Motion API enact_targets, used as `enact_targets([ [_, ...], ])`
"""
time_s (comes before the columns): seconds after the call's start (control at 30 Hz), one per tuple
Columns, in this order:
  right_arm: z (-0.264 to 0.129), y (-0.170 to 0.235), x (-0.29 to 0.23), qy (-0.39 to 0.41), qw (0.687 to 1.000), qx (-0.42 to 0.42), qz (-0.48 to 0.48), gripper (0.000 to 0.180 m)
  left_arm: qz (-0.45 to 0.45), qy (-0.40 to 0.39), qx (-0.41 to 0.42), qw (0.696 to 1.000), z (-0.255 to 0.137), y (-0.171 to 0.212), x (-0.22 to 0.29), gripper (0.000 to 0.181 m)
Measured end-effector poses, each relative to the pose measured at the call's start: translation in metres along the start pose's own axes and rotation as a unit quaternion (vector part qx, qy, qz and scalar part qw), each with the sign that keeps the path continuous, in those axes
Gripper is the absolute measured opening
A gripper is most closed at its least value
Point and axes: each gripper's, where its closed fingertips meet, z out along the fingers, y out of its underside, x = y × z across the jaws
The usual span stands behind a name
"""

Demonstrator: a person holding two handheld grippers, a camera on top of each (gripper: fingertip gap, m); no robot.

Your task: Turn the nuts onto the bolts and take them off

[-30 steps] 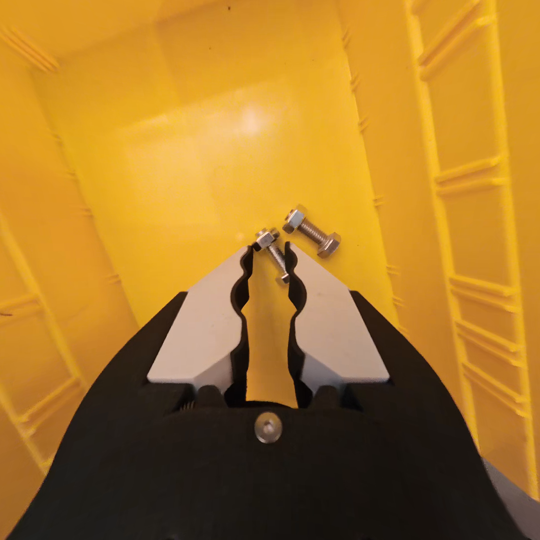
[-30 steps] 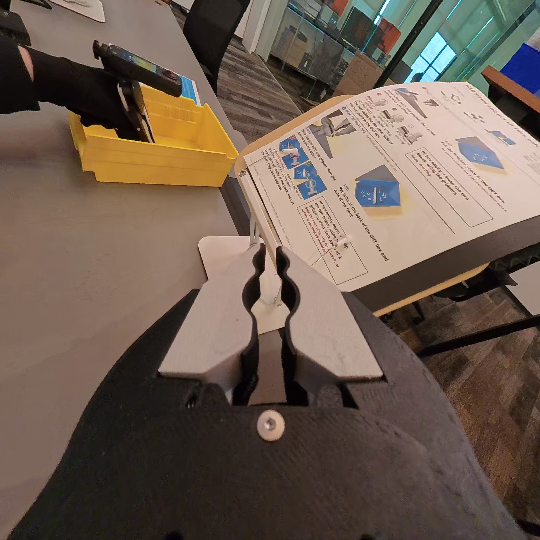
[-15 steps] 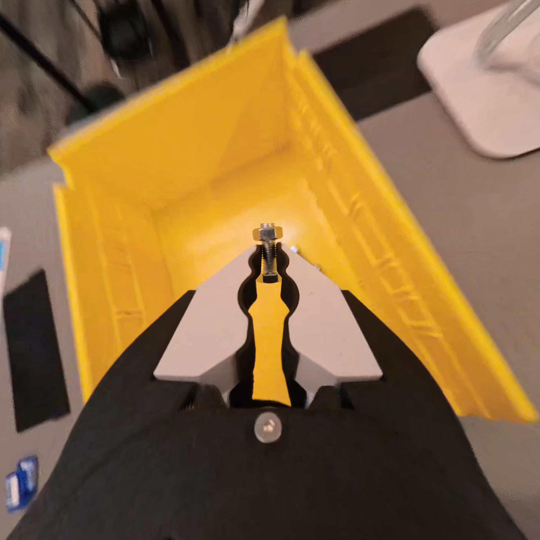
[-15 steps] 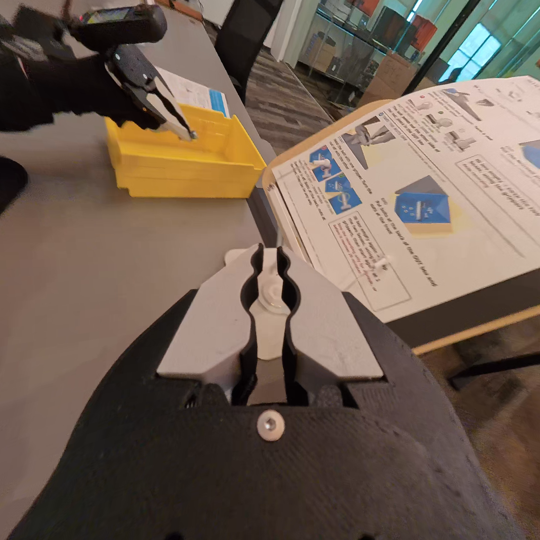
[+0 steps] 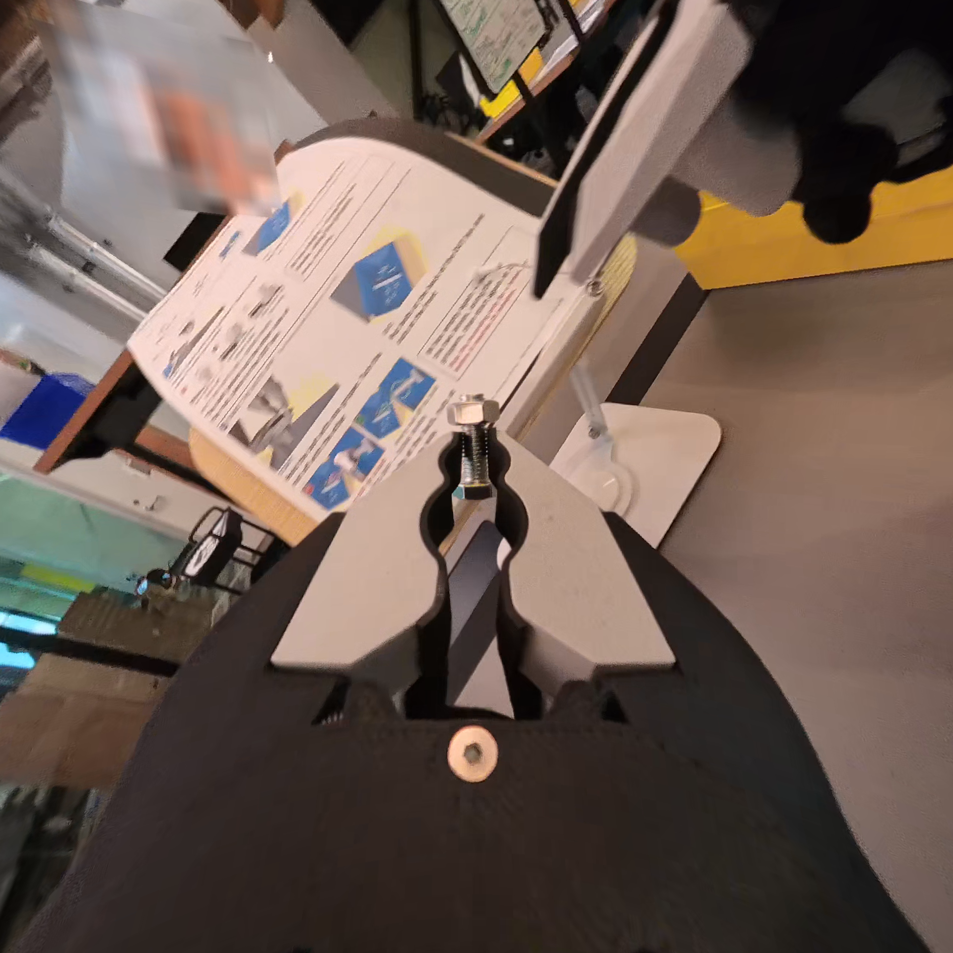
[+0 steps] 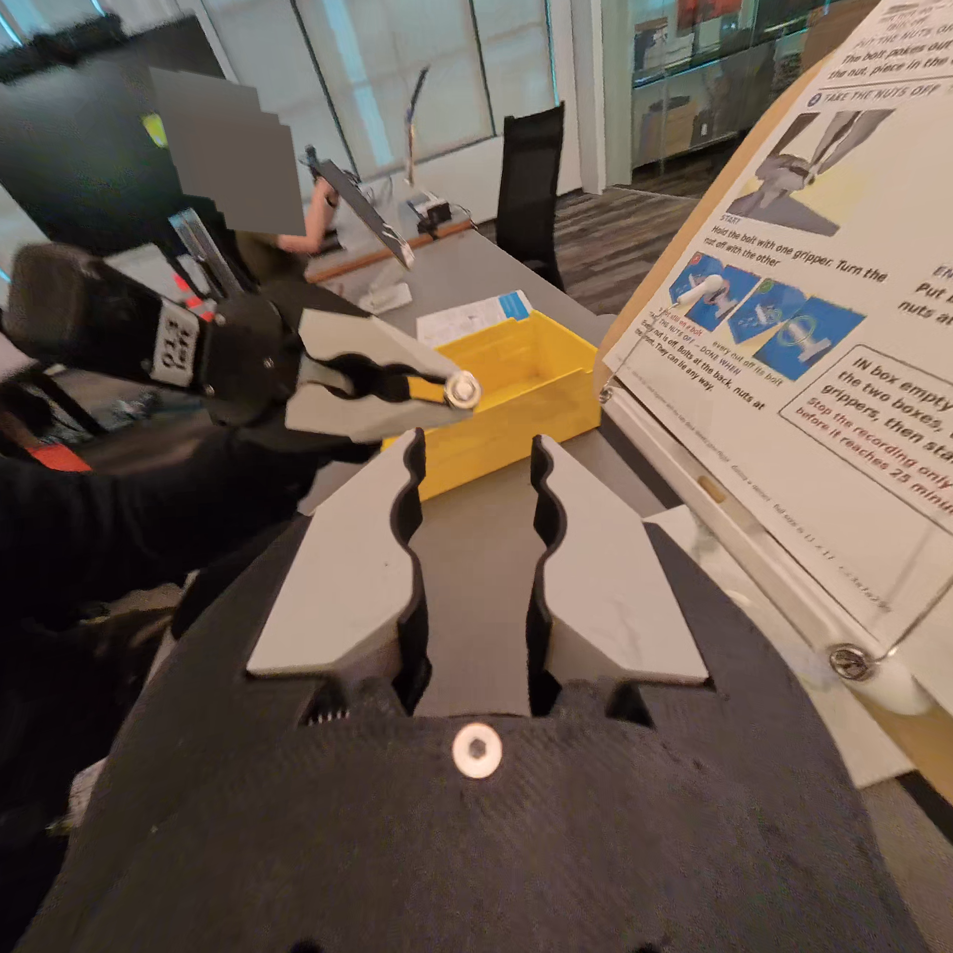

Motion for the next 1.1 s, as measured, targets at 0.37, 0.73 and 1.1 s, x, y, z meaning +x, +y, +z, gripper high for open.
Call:
enact_targets([
  [0.37, 0.004, 0.016, 0.01, -0.019, 0.999, -0.017, 0.037, 0.031, 0.076, 0.005, 0.007, 0.997, 0.029, -0.022, 0.035, 0.008],
  [0.73, 0.002, 0.014, 0.007, -0.035, 0.999, -0.004, 0.017, 0.015, 0.079, 0.001, 0.024, 0.997, 0.034, -0.03, 0.04, 0.008],
  [1.1, -0.021, 0.009, 0.022, 0.038, 0.998, -0.031, -0.05, 0.015, 0.0, 0.041, 0.055, 0.998, 0.048, -0.035, 0.039, 0.048],
])
